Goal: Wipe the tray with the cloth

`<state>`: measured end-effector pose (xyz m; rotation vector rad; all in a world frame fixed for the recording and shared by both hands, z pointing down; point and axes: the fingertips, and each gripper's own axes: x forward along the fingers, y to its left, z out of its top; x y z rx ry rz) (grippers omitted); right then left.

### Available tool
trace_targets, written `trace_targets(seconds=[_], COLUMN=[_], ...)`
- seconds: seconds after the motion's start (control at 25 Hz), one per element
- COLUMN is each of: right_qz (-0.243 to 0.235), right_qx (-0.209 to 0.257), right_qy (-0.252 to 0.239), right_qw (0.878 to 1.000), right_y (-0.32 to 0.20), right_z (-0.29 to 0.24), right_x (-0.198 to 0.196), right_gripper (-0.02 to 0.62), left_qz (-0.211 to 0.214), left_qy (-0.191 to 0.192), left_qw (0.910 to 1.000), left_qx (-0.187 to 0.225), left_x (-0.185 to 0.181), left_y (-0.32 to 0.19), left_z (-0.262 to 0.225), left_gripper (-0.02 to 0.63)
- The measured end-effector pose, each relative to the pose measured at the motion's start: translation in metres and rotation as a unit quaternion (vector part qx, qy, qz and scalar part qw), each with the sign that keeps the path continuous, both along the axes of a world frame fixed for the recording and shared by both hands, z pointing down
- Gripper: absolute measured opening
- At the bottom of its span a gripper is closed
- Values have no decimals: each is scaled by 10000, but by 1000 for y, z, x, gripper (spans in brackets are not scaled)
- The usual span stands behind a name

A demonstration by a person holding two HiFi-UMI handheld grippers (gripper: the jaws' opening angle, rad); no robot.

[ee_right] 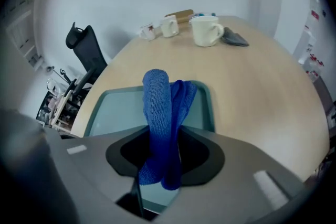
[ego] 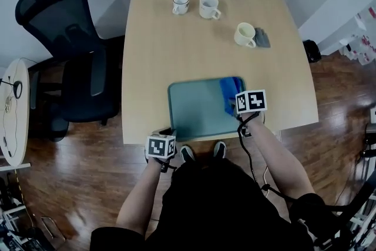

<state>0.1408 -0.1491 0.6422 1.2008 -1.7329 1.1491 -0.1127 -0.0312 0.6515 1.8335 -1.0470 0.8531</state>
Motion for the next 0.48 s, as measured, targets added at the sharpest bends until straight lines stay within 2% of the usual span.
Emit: trace_targets(seconds=[0.2,0.36,0.48], right_qz=[252,206,-50], right_qx=[125,257,236], right_qy=[438,625,773], right_qw=[9986,9975,9967], right_y=[9,10,7], right_z=[-3,-3,-3], right_x=[52,54,38], right_gripper=[146,146,146], left_qz=[1,-58,-51], left_qy=[17,75,30], left_qw=[10000,9999,9999], left_qx=[31,39,86], left_x=[3,3,4], left_y=[0,-1,-1], left_z=[1,0,0], left_gripper=[64,64,64])
